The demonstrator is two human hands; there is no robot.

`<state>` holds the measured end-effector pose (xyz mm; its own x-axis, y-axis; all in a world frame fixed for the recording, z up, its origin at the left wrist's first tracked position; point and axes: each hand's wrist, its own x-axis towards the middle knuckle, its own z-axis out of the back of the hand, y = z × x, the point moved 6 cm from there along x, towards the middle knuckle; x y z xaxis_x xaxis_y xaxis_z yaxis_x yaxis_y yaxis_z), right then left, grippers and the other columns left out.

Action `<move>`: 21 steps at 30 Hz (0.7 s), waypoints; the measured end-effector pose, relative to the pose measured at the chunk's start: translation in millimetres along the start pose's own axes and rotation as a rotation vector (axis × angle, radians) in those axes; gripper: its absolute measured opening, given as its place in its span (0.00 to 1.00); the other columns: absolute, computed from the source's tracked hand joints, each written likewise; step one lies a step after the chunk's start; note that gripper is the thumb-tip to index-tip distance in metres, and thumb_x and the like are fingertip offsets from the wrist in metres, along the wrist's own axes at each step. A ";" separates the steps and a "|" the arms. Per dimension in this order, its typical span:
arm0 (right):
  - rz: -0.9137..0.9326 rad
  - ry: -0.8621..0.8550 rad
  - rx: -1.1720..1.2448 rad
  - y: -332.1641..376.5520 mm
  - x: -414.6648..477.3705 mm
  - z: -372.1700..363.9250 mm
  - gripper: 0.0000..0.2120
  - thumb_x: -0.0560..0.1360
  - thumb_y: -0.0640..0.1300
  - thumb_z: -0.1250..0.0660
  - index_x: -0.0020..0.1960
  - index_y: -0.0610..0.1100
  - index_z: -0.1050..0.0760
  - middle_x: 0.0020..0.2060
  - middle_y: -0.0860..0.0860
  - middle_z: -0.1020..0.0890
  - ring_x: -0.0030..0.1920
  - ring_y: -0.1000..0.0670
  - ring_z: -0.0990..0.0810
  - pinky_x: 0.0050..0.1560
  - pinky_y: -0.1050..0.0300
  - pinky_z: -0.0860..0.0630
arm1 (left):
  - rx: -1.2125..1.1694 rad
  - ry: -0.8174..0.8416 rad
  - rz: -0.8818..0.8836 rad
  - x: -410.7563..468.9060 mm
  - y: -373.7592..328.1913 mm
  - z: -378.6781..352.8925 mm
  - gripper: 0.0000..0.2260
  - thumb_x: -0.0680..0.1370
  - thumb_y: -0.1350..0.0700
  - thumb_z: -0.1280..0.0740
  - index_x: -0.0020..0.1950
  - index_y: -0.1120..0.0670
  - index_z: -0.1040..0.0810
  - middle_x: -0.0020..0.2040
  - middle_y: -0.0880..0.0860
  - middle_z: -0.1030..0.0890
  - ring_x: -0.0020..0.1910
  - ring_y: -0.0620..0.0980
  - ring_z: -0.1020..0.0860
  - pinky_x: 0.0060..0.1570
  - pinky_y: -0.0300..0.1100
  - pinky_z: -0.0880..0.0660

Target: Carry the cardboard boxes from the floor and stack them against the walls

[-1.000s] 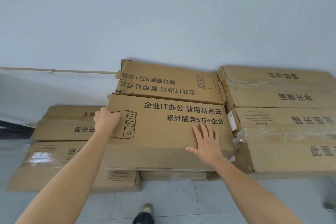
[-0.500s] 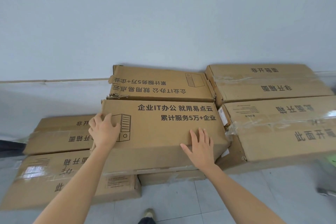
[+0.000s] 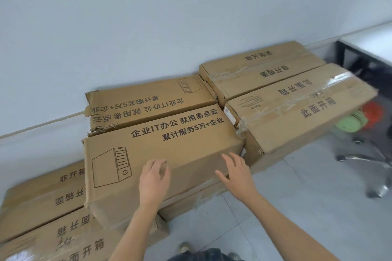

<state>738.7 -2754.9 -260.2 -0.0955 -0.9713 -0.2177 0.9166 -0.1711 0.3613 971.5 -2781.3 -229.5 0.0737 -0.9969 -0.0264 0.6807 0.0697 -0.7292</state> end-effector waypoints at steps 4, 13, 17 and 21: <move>-0.158 -0.104 0.176 -38.4 -39.8 9.0 0.27 0.79 0.53 0.42 0.74 0.45 0.44 0.70 0.48 0.36 0.70 0.49 0.40 0.69 0.57 0.40 | 0.022 0.192 -0.109 2.2 -34.5 -46.0 0.13 0.80 0.60 0.40 0.62 0.59 0.25 0.57 0.53 0.24 0.56 0.51 0.26 0.56 0.43 0.30; -0.603 -0.330 0.483 -157.1 -147.5 33.1 0.21 0.79 0.49 0.40 0.70 0.45 0.35 0.67 0.50 0.31 0.68 0.52 0.36 0.66 0.61 0.39 | -0.086 0.551 -0.170 -35.2 -120.2 -154.1 0.11 0.80 0.59 0.40 0.61 0.57 0.25 0.52 0.49 0.26 0.52 0.48 0.27 0.50 0.39 0.35; -0.755 -0.416 0.561 -214.2 -198.4 41.9 0.18 0.78 0.48 0.39 0.67 0.44 0.31 0.64 0.50 0.28 0.66 0.52 0.32 0.63 0.63 0.38 | -0.121 0.679 -0.192 -66.9 -169.9 -209.5 0.09 0.80 0.60 0.40 0.58 0.59 0.24 0.51 0.51 0.24 0.51 0.49 0.27 0.50 0.41 0.33; -0.887 -0.477 0.619 -268.4 -257.6 43.3 0.17 0.78 0.48 0.38 0.65 0.44 0.30 0.63 0.50 0.27 0.64 0.52 0.31 0.60 0.63 0.36 | -0.164 0.792 -0.239 -114.0 -214.3 -266.9 0.07 0.79 0.62 0.40 0.53 0.59 0.23 0.45 0.54 0.22 0.47 0.51 0.26 0.42 0.42 0.32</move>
<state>500.5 -2465.9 -261.8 -0.8595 -0.4134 -0.3006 0.1252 -0.7404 0.6604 622.6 -2692.1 -252.7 -0.6337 -0.7189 -0.2855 0.4936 -0.0916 -0.8649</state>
